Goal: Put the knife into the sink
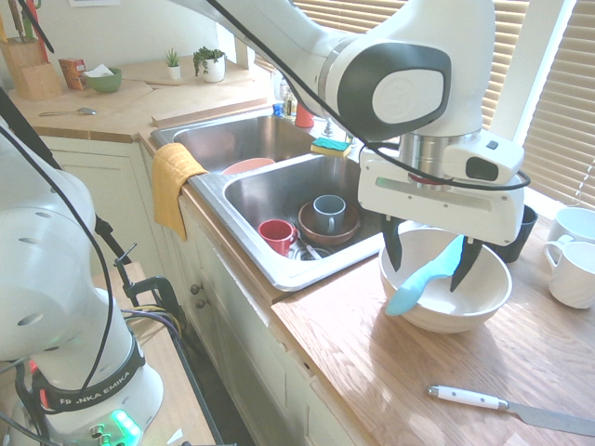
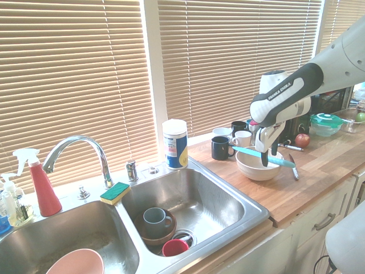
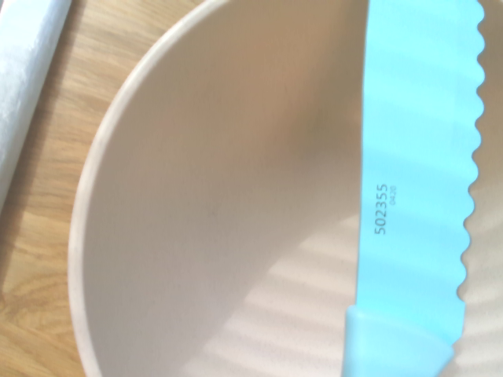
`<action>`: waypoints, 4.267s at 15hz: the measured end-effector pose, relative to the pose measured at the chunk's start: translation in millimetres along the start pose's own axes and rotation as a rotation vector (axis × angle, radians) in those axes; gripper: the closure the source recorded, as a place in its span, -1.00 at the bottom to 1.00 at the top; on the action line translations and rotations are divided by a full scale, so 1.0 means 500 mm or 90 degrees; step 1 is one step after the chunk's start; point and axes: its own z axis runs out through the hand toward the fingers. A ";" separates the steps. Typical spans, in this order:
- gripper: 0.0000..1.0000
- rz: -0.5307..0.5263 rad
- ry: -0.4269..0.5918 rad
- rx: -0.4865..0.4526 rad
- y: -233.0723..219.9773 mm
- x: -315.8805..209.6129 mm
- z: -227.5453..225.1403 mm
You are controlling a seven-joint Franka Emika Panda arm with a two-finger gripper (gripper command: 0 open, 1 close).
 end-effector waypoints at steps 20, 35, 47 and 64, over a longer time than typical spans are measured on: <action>1.00 0.006 -0.019 0.013 0.005 0.018 0.025; 1.00 -0.027 0.045 0.064 -0.309 -0.151 -0.200; 1.00 0.019 0.005 0.034 -0.633 -0.187 0.194; -1.00 0.082 -0.040 0.027 -0.672 -0.232 0.414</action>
